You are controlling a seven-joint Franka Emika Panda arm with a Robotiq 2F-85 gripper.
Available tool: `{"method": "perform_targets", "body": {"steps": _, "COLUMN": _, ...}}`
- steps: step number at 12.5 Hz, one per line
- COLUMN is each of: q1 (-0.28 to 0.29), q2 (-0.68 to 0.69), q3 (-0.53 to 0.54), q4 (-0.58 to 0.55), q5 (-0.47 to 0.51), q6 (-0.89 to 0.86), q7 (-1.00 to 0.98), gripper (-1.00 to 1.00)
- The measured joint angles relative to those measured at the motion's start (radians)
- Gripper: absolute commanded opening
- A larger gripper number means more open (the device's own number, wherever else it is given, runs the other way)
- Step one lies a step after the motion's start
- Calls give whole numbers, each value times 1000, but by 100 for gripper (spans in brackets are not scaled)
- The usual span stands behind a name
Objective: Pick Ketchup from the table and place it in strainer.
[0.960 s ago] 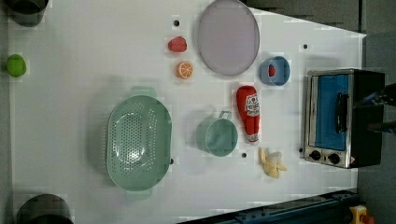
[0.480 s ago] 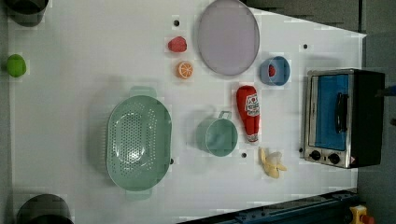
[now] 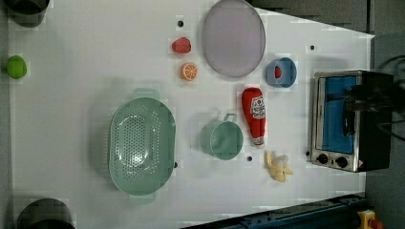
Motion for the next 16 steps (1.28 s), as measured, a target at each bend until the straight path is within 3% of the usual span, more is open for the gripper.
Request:
{"method": "perform_targets", "body": {"steps": 3, "q1": 0, "q2": 60, "q3": 9, "q4": -140, "q5": 2, "q6": 190, "q7": -254, "gripper": 100}}
{"method": "perform_targets", "body": {"steps": 6, "q1": 3, "q2": 82, "q3": 22, "q4": -249, "q5": 0, "q6": 340, "q7": -352, "gripper": 100}}
{"method": "perform_targets", "body": {"steps": 16, "q1": 18, "q2": 276, "q3": 40, "q4": -335, "q5": -86, "q6": 617, "q7": -381, "gripper": 100}}
